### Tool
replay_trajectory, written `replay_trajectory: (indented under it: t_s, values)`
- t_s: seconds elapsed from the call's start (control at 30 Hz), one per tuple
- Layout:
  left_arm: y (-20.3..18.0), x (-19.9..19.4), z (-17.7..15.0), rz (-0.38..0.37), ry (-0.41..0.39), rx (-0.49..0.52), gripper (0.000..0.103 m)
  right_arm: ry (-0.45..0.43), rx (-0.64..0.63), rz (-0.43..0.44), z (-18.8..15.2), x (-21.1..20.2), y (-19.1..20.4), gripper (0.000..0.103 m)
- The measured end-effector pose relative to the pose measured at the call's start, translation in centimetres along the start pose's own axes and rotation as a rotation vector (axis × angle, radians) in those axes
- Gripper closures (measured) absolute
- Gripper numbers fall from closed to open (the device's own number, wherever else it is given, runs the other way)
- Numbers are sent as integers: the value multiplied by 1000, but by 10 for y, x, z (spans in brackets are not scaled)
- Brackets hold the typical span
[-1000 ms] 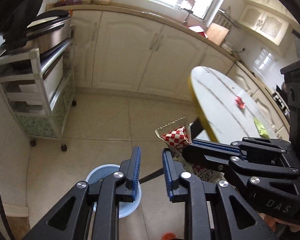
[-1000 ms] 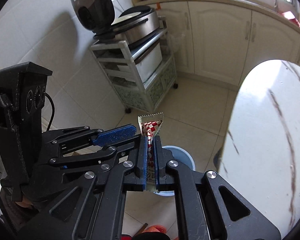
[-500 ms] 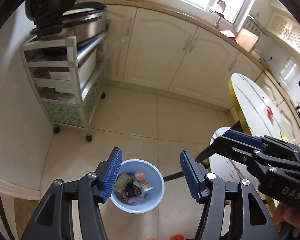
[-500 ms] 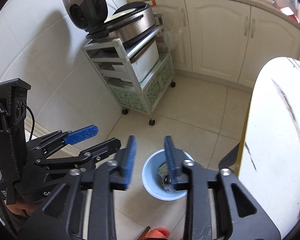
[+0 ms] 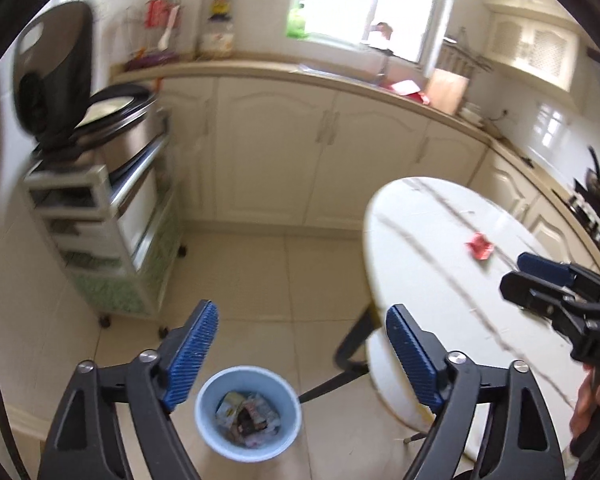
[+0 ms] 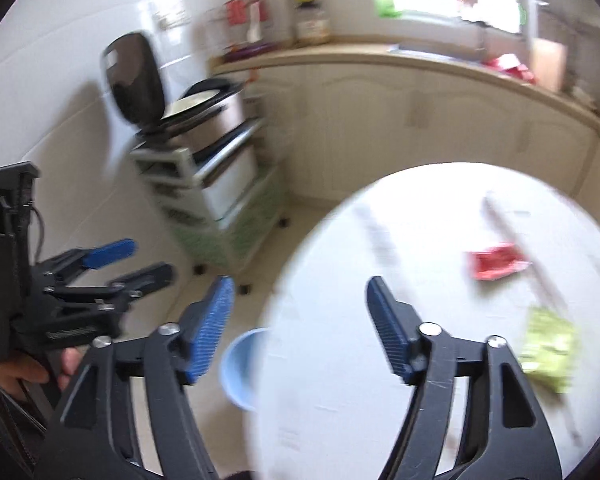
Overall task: Collect trash
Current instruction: 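Move both tools back over the table, then grasp the green packet with the right tool while the left tool grasps the red wrapper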
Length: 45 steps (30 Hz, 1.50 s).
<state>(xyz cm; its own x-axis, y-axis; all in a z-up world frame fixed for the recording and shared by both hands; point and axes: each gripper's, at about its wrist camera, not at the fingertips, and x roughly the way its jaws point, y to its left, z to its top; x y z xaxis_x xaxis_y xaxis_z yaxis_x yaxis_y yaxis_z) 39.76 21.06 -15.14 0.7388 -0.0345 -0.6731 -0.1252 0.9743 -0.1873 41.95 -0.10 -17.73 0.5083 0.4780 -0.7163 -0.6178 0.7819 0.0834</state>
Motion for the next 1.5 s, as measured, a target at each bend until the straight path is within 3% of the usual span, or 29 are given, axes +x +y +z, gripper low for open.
replay_trajectory:
  t_s: [0.13, 0.2, 0.27, 0.43, 0.53, 0.8, 0.87, 0.93, 1.07, 1.2, 1.27, 1.3, 1.33, 1.5]
  values:
    - [-46, 12, 7, -36, 6, 68, 15, 10, 29, -183, -11, -24, -65, 24]
    - [-68, 19, 8, -60, 14, 96, 15, 57, 51, -279, -21, -26, -98, 23]
    - [-86, 29, 12, -75, 25, 120, 15, 98, 82, -322, -36, -28, -128, 23]
    - [-126, 52, 17, -97, 59, 174, 15, 194, 133, -298, -62, -16, -166, 23]
    - [-144, 64, 22, -101, 80, 185, 15, 195, 151, -250, -66, -9, -173, 23]
    - [-180, 100, 36, -102, 116, 231, 15, 180, 202, -228, -69, 2, -194, 23]
    - [-186, 110, 39, -101, 122, 238, 15, 179, 193, -236, -70, 3, -197, 32]
    - [-196, 122, 42, -106, 132, 250, 15, 171, 167, -254, -69, 3, -195, 55]
    - [-208, 144, 50, -107, 144, 265, 15, 177, 148, -255, -66, 2, -197, 67]
    - [-214, 161, 57, -125, 160, 258, 15, 168, 153, -203, -63, -5, -208, 63]
    - [-213, 166, 56, -125, 162, 258, 15, 153, 111, -236, -60, -9, -208, 52]
    - [-213, 169, 58, -122, 164, 261, 15, 139, 90, -230, -57, -12, -207, 39]
    - [-214, 172, 59, -120, 164, 263, 15, 134, 64, -221, -53, -12, -204, 33]
    - [-213, 181, 57, -130, 166, 263, 15, 155, -36, -187, -40, 5, -189, 35]
